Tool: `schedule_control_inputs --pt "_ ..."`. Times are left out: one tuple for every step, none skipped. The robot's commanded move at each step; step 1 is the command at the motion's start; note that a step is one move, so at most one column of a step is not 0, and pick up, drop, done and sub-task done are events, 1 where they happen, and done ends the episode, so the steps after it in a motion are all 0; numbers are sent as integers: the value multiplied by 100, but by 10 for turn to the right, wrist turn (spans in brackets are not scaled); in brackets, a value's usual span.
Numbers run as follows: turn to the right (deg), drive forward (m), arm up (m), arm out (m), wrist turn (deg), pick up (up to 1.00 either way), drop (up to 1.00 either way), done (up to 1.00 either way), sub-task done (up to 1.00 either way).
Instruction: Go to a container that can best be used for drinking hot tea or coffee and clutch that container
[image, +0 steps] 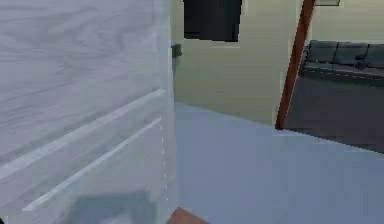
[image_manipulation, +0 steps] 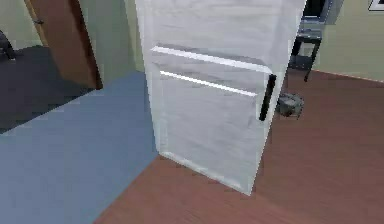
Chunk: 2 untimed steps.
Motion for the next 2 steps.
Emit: schedule_control_inputs --pt "450 0 0 0 0 0 0 0 0" --pt "450 0 0 0 0 0 0 0 0"
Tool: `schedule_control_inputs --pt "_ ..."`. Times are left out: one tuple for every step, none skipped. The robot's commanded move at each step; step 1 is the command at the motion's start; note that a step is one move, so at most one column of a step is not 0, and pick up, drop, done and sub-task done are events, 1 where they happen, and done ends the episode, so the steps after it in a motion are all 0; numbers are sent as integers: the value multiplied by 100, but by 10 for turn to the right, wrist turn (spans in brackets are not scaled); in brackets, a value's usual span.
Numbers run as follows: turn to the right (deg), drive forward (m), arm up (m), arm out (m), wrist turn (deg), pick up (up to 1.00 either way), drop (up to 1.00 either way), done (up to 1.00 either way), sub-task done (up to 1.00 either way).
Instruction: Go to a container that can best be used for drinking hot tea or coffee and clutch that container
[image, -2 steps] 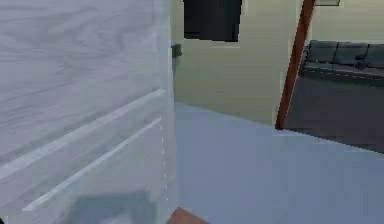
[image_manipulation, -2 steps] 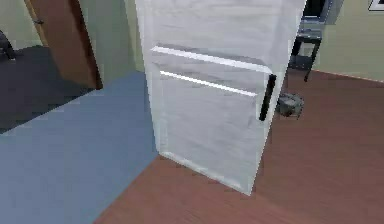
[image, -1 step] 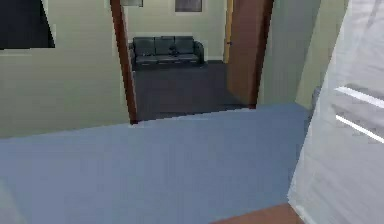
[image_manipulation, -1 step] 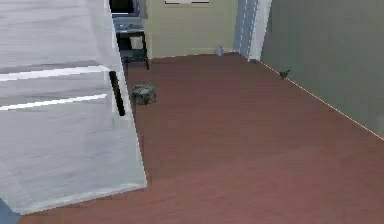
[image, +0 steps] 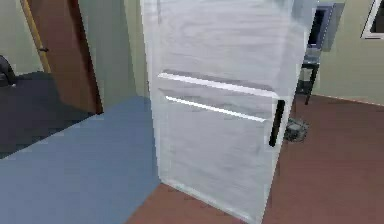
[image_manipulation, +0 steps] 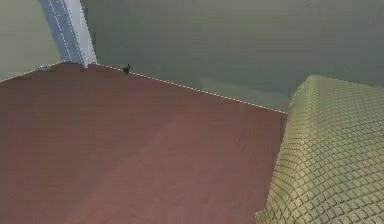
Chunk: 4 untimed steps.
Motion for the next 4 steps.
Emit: schedule_control_inputs --pt "450 0 0 0 0 0 0 0 0" --pt "90 0 0 0 0 0 0 0 0" --pt "0 65 0 0 0 0 0 0 0" --pt "-60 0 0 0 0 0 0 0 0"
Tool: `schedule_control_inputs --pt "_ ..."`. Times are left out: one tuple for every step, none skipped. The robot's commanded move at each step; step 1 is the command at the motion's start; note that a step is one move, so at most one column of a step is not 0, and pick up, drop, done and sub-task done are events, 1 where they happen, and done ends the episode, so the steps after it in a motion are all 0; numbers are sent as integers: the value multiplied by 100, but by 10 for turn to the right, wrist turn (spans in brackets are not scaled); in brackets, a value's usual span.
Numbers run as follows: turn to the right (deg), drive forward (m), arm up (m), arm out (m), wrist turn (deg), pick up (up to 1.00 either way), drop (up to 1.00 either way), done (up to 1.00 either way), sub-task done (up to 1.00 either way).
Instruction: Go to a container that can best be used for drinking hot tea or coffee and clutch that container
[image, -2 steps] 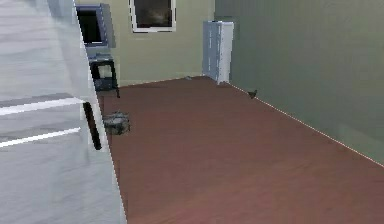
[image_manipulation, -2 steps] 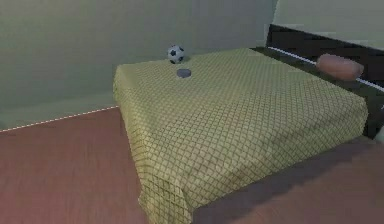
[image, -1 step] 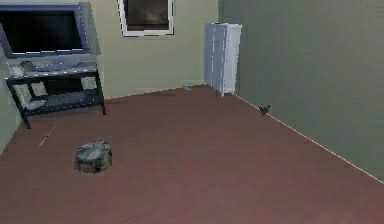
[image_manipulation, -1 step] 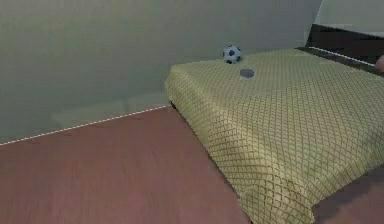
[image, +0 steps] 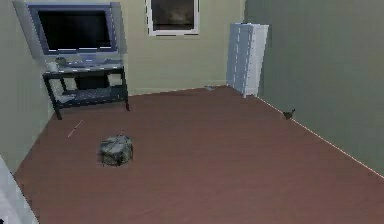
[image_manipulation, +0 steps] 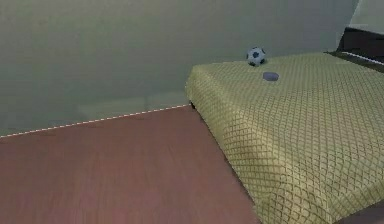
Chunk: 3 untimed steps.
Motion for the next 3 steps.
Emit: schedule_control_inputs --pt "0 80 0 0 0 0 0 0 0" --pt "-90 0 0 0 0 0 0 0 0" --pt "0 80 0 0 0 0 0 0 0"
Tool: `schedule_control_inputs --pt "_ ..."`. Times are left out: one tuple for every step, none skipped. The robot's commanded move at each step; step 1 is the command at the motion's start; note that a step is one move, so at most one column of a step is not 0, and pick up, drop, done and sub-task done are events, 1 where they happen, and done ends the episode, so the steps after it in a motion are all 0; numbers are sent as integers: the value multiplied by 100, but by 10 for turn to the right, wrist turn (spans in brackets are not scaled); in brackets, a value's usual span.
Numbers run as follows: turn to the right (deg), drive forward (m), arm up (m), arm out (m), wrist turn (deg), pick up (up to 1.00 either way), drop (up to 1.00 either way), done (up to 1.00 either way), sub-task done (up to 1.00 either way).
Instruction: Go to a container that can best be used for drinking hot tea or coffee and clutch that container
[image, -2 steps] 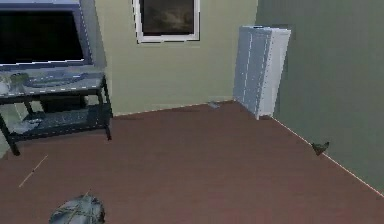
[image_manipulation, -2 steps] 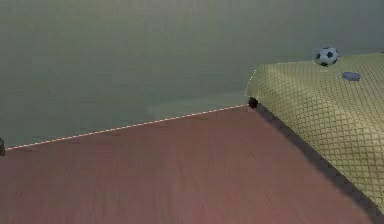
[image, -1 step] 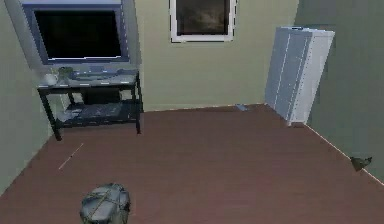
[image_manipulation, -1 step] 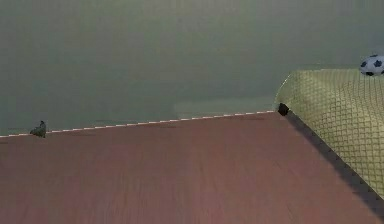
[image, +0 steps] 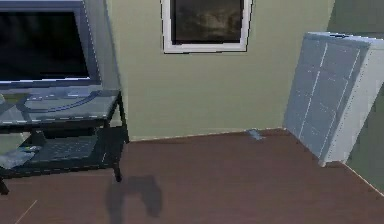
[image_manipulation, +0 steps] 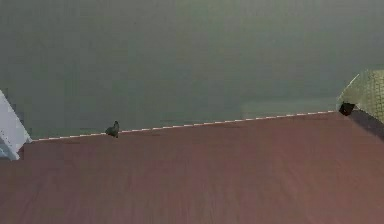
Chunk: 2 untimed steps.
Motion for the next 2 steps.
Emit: schedule_control_inputs --pt "-180 0 0 0 0 0 0 0 0" --pt "0 10 0 0 0 0 0 0 0"
